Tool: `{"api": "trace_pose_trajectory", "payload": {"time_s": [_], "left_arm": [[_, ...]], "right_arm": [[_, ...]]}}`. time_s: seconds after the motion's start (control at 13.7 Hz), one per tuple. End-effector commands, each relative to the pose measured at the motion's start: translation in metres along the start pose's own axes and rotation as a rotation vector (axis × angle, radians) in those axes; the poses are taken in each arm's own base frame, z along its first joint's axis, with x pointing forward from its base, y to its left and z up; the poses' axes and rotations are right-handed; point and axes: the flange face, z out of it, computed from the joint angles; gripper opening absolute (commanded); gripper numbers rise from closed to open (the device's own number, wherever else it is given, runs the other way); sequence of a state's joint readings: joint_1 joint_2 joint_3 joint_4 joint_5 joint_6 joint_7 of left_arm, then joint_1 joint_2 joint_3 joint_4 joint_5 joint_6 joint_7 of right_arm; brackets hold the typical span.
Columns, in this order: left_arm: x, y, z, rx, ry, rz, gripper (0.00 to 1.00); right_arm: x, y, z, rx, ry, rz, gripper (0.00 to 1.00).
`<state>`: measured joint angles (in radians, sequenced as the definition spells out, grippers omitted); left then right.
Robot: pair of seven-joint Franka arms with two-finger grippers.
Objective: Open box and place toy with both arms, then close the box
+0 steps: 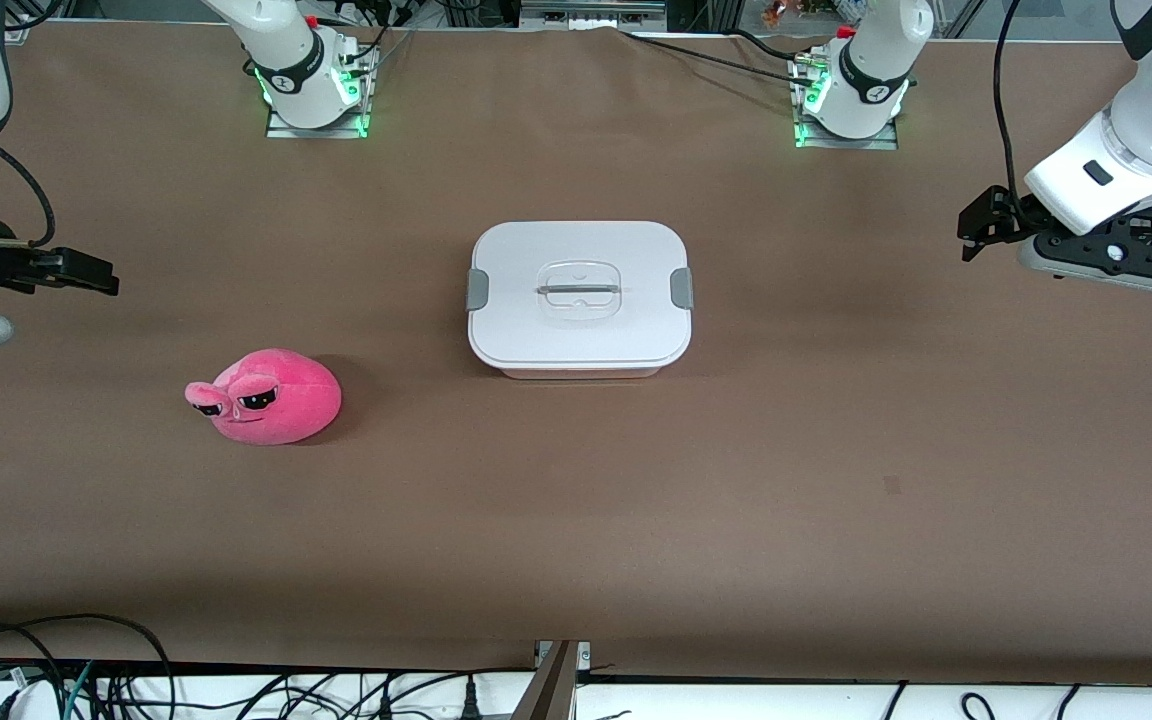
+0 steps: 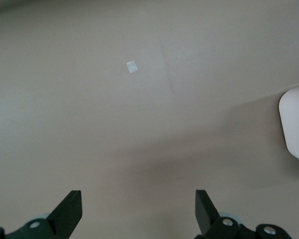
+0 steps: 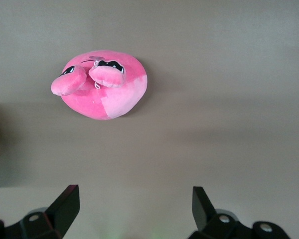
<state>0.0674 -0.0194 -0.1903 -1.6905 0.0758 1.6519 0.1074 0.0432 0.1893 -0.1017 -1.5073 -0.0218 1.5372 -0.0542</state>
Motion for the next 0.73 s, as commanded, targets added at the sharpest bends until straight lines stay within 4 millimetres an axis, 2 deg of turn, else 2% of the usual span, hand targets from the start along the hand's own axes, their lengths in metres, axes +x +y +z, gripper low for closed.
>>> {"api": "trace_pose_trajectory", "payload": {"time_s": [0.0, 0.44, 0.66], "left_arm": [[0.003, -0.002, -0.007, 0.007, -0.006, 0.002, 1.0], [0.003, 0.001, -0.006, 0.007, -0.008, 0.005, 1.0], [-0.005, 0.015, 0.001, -0.03, -0.088, 0.03, 1.0]], "right_arm": [[0.002, 0.004, -0.005, -0.008, 0.014, -0.001, 1.0], [0.002, 0.005, -0.005, -0.009, 0.013, 0.001, 1.0], [0.003, 0.002, -0.005, -0.011, 0.013, 0.005, 1.0]]}}
